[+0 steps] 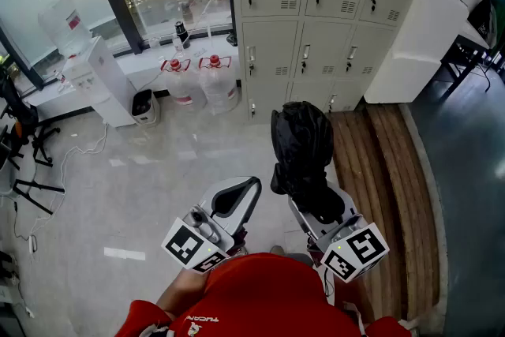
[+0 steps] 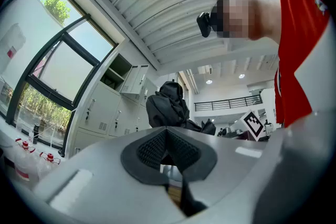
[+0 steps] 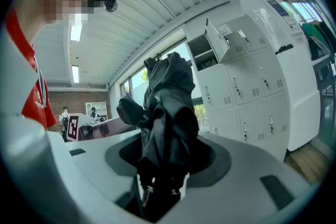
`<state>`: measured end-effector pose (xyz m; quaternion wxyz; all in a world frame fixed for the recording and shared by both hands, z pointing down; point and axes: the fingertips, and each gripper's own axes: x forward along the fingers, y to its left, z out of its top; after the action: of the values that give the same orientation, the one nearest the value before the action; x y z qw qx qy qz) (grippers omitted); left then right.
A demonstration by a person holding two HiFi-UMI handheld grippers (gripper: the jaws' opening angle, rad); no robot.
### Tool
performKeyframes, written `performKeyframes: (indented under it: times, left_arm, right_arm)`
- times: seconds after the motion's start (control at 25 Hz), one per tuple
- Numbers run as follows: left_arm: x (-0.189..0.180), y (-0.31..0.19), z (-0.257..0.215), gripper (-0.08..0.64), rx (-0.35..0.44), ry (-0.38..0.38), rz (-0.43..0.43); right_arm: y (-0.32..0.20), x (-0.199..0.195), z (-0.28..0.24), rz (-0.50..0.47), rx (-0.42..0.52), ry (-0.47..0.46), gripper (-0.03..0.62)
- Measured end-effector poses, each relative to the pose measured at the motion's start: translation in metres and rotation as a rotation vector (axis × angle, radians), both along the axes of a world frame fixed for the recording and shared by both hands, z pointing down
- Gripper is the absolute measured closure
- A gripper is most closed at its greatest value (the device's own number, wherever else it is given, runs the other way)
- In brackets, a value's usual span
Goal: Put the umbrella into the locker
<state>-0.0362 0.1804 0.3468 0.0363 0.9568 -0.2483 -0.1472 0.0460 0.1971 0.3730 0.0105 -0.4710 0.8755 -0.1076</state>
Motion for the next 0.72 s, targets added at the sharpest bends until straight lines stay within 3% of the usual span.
performKeyframes:
  times: [0.72]
  left_arm:
    - [0.0104,-0.0034,-0.0048,0.555,0.008,0.003,0.037]
  right_arm:
    - [0.0000,0.0065,-0.0095,0.008,0.013,-0.038,0.383]
